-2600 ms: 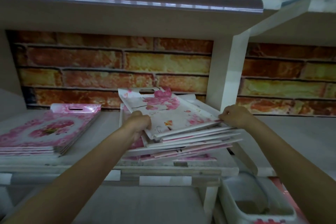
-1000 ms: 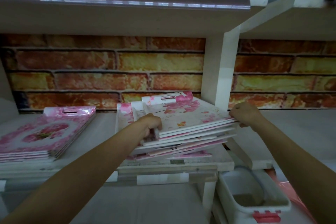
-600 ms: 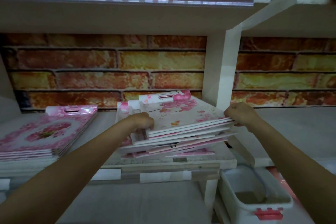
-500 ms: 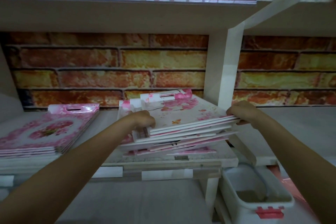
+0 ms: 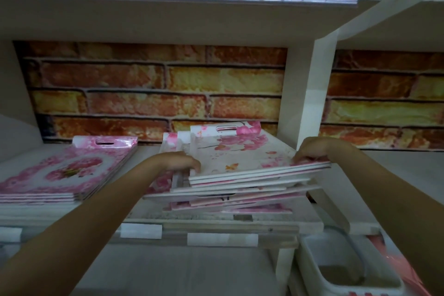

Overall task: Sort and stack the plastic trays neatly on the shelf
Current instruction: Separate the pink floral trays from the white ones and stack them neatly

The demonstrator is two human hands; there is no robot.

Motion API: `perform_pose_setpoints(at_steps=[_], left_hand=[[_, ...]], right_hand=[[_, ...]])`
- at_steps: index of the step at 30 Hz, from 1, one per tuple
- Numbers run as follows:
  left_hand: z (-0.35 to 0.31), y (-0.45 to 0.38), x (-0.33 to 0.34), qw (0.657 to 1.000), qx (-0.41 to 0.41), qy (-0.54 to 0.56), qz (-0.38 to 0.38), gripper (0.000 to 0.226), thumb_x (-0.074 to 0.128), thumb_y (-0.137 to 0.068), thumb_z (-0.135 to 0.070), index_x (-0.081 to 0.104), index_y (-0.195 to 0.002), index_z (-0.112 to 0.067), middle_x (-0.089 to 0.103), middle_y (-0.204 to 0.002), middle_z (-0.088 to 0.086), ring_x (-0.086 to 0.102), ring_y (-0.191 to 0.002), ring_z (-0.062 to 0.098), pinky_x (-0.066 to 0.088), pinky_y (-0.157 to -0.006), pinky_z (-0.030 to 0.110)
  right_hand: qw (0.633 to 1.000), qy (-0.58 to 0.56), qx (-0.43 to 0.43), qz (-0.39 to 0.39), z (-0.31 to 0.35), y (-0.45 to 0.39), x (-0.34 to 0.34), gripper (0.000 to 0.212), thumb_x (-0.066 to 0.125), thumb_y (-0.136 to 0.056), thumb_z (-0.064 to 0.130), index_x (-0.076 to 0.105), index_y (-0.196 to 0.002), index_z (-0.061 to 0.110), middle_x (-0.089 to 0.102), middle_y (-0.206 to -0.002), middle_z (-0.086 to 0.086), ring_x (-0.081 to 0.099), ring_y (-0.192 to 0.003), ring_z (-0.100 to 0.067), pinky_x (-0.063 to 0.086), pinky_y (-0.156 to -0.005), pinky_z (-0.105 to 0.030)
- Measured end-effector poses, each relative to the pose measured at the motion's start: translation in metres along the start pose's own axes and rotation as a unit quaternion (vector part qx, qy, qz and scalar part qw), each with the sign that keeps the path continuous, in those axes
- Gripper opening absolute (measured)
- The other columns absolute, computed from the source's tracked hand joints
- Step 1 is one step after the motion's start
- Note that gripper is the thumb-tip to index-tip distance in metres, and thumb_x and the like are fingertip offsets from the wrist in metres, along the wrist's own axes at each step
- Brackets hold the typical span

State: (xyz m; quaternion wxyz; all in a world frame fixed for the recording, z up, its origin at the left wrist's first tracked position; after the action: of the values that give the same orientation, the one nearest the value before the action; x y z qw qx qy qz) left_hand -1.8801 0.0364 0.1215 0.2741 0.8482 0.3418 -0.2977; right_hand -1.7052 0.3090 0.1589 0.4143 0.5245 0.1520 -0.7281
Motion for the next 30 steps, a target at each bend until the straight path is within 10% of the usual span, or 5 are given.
perform_pose_setpoints(at_steps=[14,17,20,25,30], left_hand=[[0.007,-0.008,-0.006,0.990,-0.025,0.137,-0.033,0.021,0.064,-0.074,-0.001,0.058,-0.093,0.007,0.061,-0.103,0.028,0.057,-0.096,0.038,0.045,-0.087,0.041],[0.011,-0.010,-0.005,0.983,-0.030,0.177,-0.045,0.012,0.055,-0.074,0.005,0.053,-0.086,0.007,0.058,-0.092,0.024,0.056,-0.087,0.037,0.045,-0.079,0.039],[0.015,-0.014,-0.006,0.974,-0.015,0.218,-0.061,0.017,0.039,-0.081,0.016,0.049,-0.092,0.007,0.052,-0.085,0.015,0.054,-0.089,0.036,0.048,-0.076,0.036],[0.016,-0.012,-0.010,0.967,-0.015,0.240,-0.087,0.021,0.032,-0.083,0.019,0.042,-0.080,0.001,0.047,-0.083,0.013,0.052,-0.088,0.035,0.045,-0.064,0.033],[0.018,-0.010,-0.010,0.965,-0.017,0.248,-0.087,0.017,0.037,-0.083,0.017,0.045,-0.085,0.002,0.052,-0.088,0.019,0.056,-0.078,0.032,0.050,-0.069,0.040]], right_hand=[[0.999,0.013,-0.008,0.043,0.020,-0.023,0.009,0.029,0.050,-0.092,-0.002,0.042,-0.066,0.008,0.039,-0.067,-0.003,0.036,-0.055,-0.014,0.034,-0.035,-0.016],[0.999,-0.018,-0.015,0.037,0.030,-0.020,0.015,0.004,0.051,-0.092,-0.004,0.052,-0.094,-0.001,0.048,-0.084,-0.008,0.047,-0.071,-0.020,0.042,-0.058,-0.023],[0.998,-0.027,-0.023,0.043,0.039,-0.026,0.021,0.035,0.053,-0.091,-0.003,0.048,-0.125,-0.004,0.049,-0.108,-0.014,0.050,-0.097,-0.028,0.043,-0.083,-0.030],[0.999,-0.008,-0.029,0.041,0.046,-0.031,0.031,0.031,0.058,-0.087,-0.003,0.052,-0.117,0.000,0.052,-0.086,-0.008,0.051,-0.072,-0.021,0.043,-0.059,-0.028],[0.999,-0.015,-0.020,0.035,0.044,-0.031,0.030,0.038,0.059,-0.087,-0.001,0.053,-0.125,-0.006,0.057,-0.117,-0.018,0.058,-0.101,-0.031,0.049,-0.089,-0.034]])
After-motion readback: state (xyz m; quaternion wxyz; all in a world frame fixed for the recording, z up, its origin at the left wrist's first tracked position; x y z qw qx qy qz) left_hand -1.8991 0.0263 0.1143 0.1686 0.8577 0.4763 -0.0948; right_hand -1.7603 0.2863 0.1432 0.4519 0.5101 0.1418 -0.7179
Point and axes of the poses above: each hand's wrist, its own y-axis away from the middle knuckle, its own x-axis out of the palm, z = x × y, the point moved 5 cm from there along -y, towards the middle knuckle
